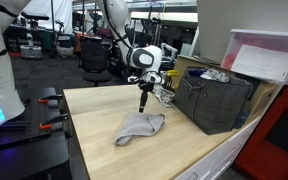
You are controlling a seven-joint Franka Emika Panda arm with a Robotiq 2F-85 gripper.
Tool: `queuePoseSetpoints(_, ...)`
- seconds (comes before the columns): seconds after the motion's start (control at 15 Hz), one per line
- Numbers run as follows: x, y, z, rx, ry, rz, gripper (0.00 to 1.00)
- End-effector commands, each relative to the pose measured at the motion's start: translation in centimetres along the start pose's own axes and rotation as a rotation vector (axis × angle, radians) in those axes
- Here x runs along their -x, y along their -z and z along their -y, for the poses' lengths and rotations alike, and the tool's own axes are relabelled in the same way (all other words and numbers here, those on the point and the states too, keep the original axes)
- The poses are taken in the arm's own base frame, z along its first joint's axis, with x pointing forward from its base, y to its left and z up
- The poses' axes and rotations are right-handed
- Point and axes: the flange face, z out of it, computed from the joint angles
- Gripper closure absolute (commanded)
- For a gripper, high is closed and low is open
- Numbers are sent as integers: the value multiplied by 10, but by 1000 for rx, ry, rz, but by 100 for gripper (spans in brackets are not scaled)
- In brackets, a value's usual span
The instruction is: Fold the grey towel three times
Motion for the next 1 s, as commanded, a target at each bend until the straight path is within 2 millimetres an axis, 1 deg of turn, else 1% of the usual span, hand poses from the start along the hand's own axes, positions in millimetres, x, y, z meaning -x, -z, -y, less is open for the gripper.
queuePoseSetpoints(0.0,14,-3,-46,-107,-77,41,0)
queuePoseSetpoints(0.27,20,-13,-95,-212,-204,86,0)
queuePoseSetpoints(0.4,24,-18,-116,-258,-269,111,0)
queuePoseSetpoints(0.73,41,-23,-157,-325,-365,145,0)
queuePoseSetpoints(0.93,52,-30,-173,-325,-386,151,0)
